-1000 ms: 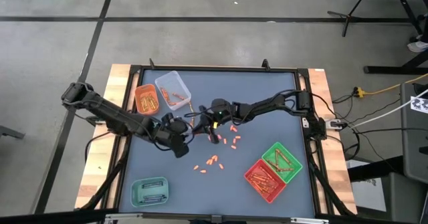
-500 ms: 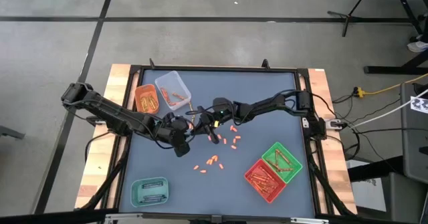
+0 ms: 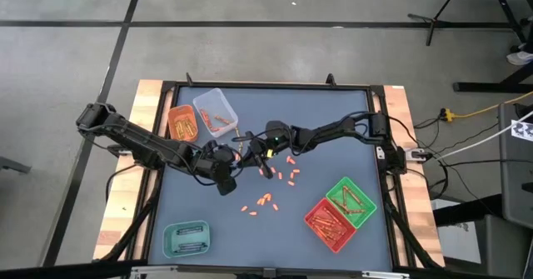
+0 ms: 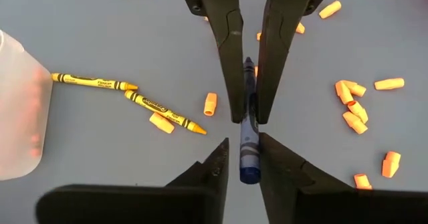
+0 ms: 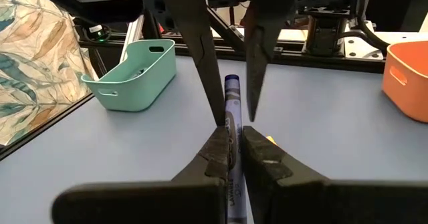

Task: Sort crayons
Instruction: Put the blue crayon into the blue bin

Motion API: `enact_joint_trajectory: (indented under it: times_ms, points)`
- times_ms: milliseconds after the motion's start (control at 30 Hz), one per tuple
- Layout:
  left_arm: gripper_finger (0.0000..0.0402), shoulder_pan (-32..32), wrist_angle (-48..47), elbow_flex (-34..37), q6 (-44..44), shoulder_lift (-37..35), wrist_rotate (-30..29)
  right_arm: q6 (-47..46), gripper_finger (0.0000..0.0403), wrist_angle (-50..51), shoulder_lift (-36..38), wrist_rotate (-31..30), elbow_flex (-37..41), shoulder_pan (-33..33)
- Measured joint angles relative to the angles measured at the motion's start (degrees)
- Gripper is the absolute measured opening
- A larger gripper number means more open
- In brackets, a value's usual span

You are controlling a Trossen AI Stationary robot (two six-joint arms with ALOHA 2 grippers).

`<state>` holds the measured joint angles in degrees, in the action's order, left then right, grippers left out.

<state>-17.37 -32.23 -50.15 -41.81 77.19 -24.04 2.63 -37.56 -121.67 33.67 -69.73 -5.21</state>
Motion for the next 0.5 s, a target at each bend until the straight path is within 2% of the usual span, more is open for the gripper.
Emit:
enact_joint_trajectory:
  times_ms: [267, 500]
  points:
    - [0.0008, 0.0, 0.04, 0.0, 0.43, 0.0, 0.01, 0.07, 0.0024, 0.07, 0.0, -0.02, 0.0, -0.04]
    - [0.0009, 0.0, 0.02, 0.0, 0.43, 0.0, 0.0, 0.07, 0.0024, 0.08, 0.0, -0.02, 0.0, -0.04]
